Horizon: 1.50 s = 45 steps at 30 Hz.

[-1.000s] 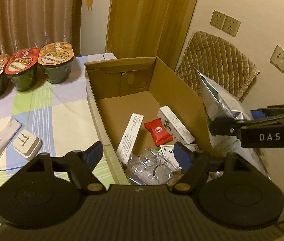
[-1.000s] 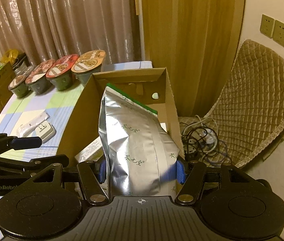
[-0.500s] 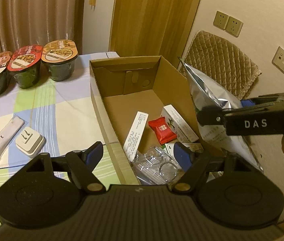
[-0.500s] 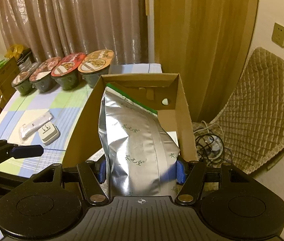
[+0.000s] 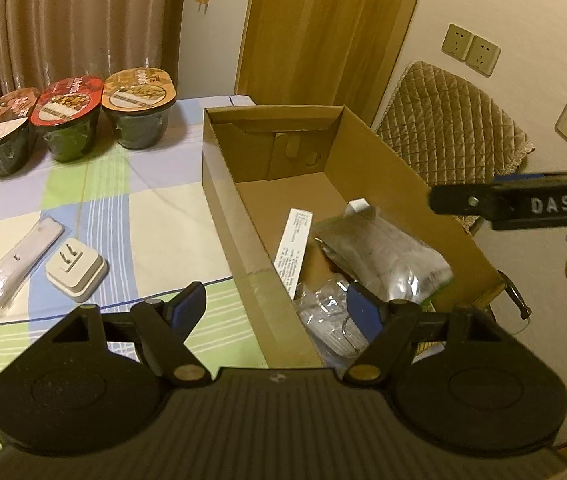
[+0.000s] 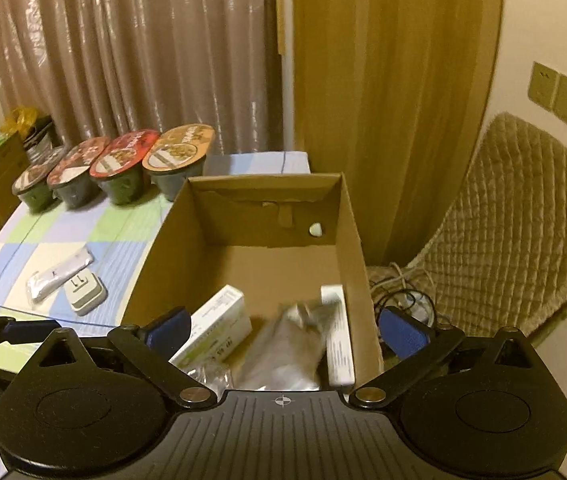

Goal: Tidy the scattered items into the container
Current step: 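Open both tools to drop the wire rack and foil bag into the cardboard box, then move both tools back toward the white packet and white plug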

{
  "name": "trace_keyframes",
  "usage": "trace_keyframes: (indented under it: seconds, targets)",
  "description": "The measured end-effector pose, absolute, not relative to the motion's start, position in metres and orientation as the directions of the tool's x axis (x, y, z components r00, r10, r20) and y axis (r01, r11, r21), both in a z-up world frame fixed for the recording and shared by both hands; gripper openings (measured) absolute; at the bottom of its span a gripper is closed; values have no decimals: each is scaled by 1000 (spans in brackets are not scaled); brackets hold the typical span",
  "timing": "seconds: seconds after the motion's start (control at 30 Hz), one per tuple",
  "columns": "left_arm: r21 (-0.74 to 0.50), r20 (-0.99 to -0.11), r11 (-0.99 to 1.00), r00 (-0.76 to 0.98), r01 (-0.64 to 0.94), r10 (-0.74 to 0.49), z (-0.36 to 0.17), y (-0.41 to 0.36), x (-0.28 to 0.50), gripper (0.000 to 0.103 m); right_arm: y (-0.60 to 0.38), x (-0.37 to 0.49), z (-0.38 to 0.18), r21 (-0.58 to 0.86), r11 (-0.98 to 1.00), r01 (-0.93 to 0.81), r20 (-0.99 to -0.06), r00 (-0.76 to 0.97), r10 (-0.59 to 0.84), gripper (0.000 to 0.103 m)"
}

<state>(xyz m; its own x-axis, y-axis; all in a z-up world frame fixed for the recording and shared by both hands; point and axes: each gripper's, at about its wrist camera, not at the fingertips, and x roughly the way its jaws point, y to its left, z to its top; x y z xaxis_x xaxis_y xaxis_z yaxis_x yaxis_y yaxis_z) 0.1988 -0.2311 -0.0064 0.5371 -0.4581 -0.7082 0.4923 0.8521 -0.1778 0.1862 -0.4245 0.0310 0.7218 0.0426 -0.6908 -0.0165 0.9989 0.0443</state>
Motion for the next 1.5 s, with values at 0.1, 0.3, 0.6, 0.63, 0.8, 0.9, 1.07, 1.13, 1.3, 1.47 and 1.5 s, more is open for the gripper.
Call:
trace_keyframes:
  seconds: [0.1,0.3,0.6,0.63,0.8,0.9,1.07,1.13,1.3,1.47,1.5]
  targets:
    - [-181,-710,852,535,491,-459,-7,-228,197,73,-426,176,28,53,999,-9,-696,717,43,103]
    - [-178,-708,852,538,492,-458,-2,-223,190,73,-424,163,27,72,997,3,-704,709,49,103]
    - [-170,-701,861,555,480,-447,9,-210,178,74,-411,149,35,72,997,-10,-697,715,58,103]
    - [-170,-701,862,557,477,-446,10,-207,177,74,-410,147,36,72,997,-13,-697,715,59,103]
    - [-163,-698,870,568,466,-435,16,-192,167,75,-398,137,42,76,997,-27,-692,718,73,103]
    - [-157,-699,875,575,458,-427,19,-181,159,76,-390,130,46,81,996,-38,-688,721,84,103]
    - [-150,-699,886,586,439,-409,23,-160,144,78,-372,119,50,98,993,-64,-681,723,114,103]
    - [-149,-698,891,593,429,-401,25,-151,138,80,-363,114,51,106,991,-76,-679,723,128,103]
    - [-144,-700,904,604,403,-381,30,-129,123,85,-341,103,55,123,987,-106,-671,724,161,103]
    - [-138,-693,916,624,377,-361,35,-105,108,94,-322,94,58,135,982,-133,-665,723,189,103]
    - [-136,-691,918,629,372,-357,36,-100,105,96,-318,93,58,137,981,-139,-665,721,195,103]
